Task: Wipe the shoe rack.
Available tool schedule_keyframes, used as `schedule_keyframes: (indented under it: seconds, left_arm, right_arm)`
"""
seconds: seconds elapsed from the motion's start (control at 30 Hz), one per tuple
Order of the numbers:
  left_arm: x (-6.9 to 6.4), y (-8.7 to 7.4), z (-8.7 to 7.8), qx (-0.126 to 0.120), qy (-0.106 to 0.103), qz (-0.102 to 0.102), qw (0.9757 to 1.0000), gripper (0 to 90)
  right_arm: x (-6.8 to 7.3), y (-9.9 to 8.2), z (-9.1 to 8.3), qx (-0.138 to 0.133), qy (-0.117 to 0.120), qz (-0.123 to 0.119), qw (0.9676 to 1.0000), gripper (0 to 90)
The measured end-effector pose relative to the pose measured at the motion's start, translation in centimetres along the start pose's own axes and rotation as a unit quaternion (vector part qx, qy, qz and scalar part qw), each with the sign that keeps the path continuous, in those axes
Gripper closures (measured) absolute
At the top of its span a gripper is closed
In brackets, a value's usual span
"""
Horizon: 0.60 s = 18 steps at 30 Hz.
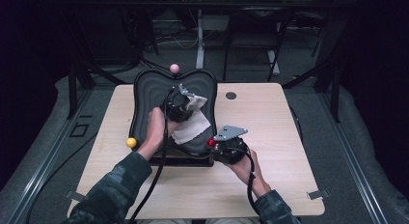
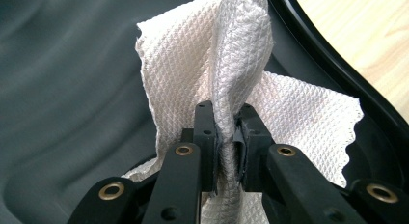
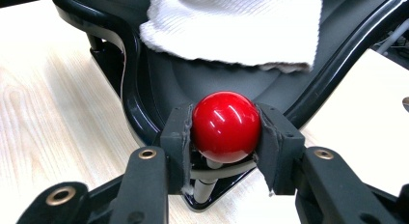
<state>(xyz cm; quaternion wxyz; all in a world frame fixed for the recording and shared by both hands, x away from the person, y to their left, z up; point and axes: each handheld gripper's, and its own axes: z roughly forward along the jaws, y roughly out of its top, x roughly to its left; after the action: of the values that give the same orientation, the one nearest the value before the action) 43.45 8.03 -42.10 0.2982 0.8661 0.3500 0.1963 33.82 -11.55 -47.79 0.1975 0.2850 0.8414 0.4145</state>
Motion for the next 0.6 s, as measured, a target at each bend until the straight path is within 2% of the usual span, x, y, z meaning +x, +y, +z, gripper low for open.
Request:
schedule_keyframes:
  seconds: [0.4, 0.6]
  left_arm:
    - [-1.9, -2.4, -0.3, -0.003, -0.011, 0.012, 0.9999, 81.2]
    - [-2.9, -2.9, -0.3, 0.002, -0.022, 0.020, 0.9996, 81.3]
  right_arm:
    - [0.0, 0.1, 0.1, 0.001, -0.003, 0.002, 1.0000, 59.6]
    - [0.0, 0.0, 0.1, -0.001, -0.002, 0.000, 1.0000, 59.6]
